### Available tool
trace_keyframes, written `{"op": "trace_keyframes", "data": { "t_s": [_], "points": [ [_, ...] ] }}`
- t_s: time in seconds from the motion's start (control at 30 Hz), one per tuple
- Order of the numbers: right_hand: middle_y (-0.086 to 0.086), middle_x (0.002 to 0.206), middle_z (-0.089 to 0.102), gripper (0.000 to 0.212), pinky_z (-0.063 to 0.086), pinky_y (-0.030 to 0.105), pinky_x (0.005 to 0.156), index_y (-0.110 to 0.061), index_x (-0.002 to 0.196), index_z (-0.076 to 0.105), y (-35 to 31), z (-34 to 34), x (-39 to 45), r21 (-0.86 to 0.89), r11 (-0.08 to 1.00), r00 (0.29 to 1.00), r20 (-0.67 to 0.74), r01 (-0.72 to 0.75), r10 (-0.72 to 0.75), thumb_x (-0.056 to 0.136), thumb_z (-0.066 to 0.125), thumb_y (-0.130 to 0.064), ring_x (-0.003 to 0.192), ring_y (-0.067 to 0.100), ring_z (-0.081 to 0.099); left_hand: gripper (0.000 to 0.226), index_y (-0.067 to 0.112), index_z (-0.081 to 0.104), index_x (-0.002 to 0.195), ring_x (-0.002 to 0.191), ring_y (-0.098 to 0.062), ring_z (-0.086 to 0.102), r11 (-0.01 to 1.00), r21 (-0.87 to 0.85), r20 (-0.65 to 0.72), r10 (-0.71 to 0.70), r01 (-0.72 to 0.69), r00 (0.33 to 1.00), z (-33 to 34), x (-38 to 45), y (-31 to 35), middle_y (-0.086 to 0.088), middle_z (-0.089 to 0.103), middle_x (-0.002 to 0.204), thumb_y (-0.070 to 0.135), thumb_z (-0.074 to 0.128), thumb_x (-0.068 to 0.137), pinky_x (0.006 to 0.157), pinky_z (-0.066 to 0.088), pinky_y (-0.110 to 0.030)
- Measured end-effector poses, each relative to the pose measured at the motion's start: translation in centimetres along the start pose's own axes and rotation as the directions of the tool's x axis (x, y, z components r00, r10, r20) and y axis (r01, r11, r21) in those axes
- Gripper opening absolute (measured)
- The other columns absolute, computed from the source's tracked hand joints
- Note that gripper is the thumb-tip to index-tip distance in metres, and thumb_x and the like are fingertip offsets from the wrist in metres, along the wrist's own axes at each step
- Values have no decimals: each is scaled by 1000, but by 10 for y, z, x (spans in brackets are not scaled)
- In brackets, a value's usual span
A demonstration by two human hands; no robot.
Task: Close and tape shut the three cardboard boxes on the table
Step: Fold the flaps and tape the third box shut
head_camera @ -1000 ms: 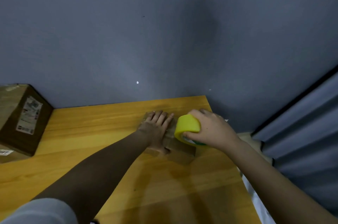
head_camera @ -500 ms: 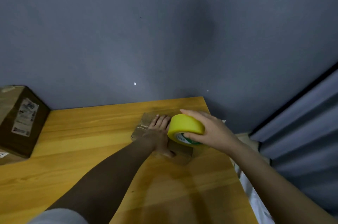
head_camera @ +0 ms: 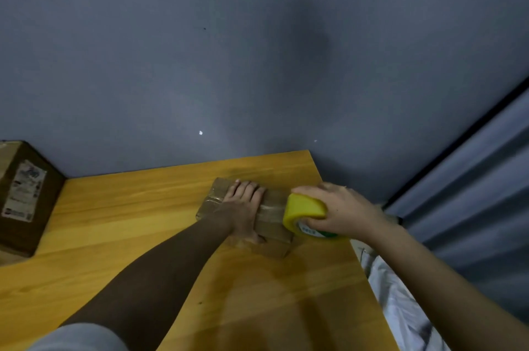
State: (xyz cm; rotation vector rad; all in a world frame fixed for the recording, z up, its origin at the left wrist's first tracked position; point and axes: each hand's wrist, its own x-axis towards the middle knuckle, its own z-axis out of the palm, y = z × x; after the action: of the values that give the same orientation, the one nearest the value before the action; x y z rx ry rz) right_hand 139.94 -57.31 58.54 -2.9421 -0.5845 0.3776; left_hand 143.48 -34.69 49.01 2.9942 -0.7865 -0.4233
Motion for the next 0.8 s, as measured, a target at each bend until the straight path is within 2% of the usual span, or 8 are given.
{"op": "trace_keyframes", "data": {
  "t_s": [0.2,0.37,0.53,0.8],
  "points": [
    [-2,131,49,63,41,30,79,-49,143,27,-4,-3,-2,-9,1000,1000,23,17,-16,87,55,-57,112,21,54,126,14,4,151,145,-28,6,1000,26,0,-7,7,1000,0,-3,0,-10,12,155,69,72,61,117,-6,-44],
    [2,140,46,64,46,32,86,-46,145,26,4,-9,-8,-239,971,996,86,26,-5,88,53,-57,116,25,55,126,14,3,150,145,-28,8,998,46,5,-47,46,999,-3,-6,-13,-10,13,155,68,73,61,119,-4,-46],
    [2,138,48,65,46,33,89,-44,146,26,3,3,-6,-178,984,998,70,12,1,88,52,-58,117,25,54,126,13,4,151,145,-29,9,996,73,-3,-53,53,999,-1,-11,-19,-11,13,155,70,71,61,118,-4,-46],
    [4,126,53,60,47,32,81,-41,143,33,-12,29,5,-169,986,999,41,13,-6,88,53,-56,111,27,56,127,17,0,151,145,-27,7,994,59,-16,-94,95,995,4,-23,-38,-9,12,156,72,70,61,119,-3,-45]
  ]
}}
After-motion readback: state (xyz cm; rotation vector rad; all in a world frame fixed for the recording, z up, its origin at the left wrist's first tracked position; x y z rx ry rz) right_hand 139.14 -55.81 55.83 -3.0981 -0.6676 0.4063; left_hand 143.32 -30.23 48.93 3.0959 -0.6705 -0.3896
